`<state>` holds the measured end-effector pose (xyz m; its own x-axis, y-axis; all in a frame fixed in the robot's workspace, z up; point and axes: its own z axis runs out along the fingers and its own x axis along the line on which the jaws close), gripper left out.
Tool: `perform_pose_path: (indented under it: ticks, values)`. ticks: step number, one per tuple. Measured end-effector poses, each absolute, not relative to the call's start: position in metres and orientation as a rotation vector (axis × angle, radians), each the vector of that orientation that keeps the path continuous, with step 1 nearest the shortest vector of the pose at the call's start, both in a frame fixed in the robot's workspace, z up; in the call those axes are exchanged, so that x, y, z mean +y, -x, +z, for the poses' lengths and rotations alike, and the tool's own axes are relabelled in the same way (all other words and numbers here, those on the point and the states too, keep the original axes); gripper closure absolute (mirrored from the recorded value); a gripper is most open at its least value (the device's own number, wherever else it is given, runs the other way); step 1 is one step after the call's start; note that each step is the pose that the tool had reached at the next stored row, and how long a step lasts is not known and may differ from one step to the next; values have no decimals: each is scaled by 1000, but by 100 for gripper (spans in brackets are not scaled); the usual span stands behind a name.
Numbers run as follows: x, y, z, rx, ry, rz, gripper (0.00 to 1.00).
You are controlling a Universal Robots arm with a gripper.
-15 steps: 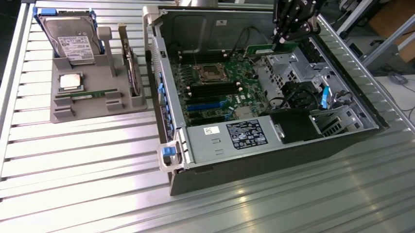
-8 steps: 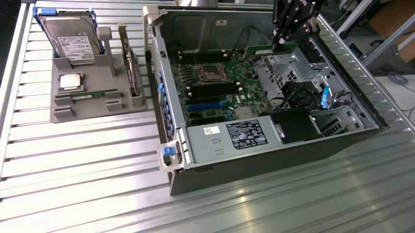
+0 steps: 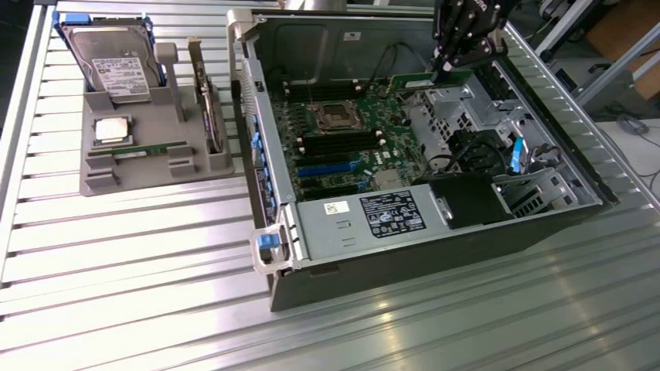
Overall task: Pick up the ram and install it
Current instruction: 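Insert the ram into the slot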
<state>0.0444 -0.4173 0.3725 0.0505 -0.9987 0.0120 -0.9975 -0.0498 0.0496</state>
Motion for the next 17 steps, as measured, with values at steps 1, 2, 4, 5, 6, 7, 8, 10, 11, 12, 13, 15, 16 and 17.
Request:
perform_pose_path:
  ticks: [1,2,4,5,6,7,8,10,11,12,13,15,16,17]
  values:
    - [-417,-44,372,-2134,-2244,-39,86]
    - [-417,-44,372,-2134,-2244,-39,86]
    - [-417,-44,372,-2134,-2244,-39,86]
    - [-417,-44,371,-2134,-2244,-39,86]
    - [-417,-44,371,-2134,-2244,-39,86]
    - [-417,-44,371,-2134,-2244,-39,86]
    - [-417,-44,371,-2134,-2244,-39,86]
    - [-417,-44,370,-2134,-2244,-39,86]
    - [-417,-44,370,-2134,-2244,-39,86]
    - [-417,-44,370,-2134,-2244,-39,86]
    - [-417,-44,370,-2134,-2244,-39,86]
    - [-417,-44,369,-2134,-2244,-39,86]
    - [-417,-44,369,-2134,-2244,-39,86]
    - [-417,-44,369,-2134,-2244,-39,86]
